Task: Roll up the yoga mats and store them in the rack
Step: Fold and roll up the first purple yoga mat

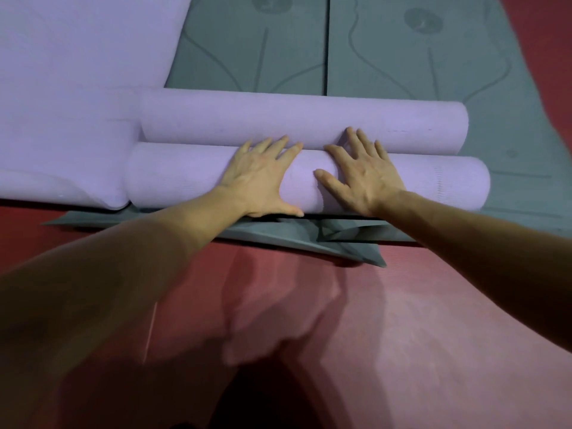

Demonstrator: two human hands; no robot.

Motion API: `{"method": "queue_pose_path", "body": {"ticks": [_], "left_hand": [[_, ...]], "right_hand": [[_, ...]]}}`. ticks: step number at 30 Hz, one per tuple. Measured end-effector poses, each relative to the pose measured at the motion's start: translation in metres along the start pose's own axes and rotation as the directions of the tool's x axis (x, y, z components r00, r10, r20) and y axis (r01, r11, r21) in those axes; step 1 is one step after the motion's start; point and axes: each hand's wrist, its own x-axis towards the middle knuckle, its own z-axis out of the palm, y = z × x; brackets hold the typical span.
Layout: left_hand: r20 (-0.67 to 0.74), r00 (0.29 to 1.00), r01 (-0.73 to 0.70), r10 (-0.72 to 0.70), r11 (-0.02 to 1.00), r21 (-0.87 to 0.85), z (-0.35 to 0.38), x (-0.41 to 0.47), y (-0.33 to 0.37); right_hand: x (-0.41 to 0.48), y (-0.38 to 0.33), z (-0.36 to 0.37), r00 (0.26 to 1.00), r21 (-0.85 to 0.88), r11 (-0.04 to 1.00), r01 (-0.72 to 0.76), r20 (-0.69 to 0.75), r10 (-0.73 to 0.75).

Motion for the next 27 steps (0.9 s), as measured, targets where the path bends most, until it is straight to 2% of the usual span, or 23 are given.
{"method": "queue_pose_path", "body": {"ticks": [9,14,20,27], "left_hand": [[-0.058,0.998,-0.026,0.028,0.999,0.038,-0.007,-0.009,0.007],[-0.066,0.996,-0.053,0.053,0.999,-0.002,-0.016,-0.031,0.017],[-0.05,0.994,-0.092,0.093,0.996,0.019,-0.019,-0.076,0.024],[-0.072,0.994,-0.076,0.076,0.997,0.002,0.016,-0.088,0.029]], "right_hand": [[-0.03,-0.002,-0.003,0.996,-0.055,0.995,0.077,0.038,-0.075],[-0.051,0.0,-0.013,0.992,-0.054,0.991,0.121,0.037,-0.119],[-0.076,-0.01,-0.003,0.948,-0.063,0.951,0.301,-0.091,-0.306],[-0.067,-0.018,0.009,0.961,-0.05,0.963,0.265,0.088,-0.261]]}}
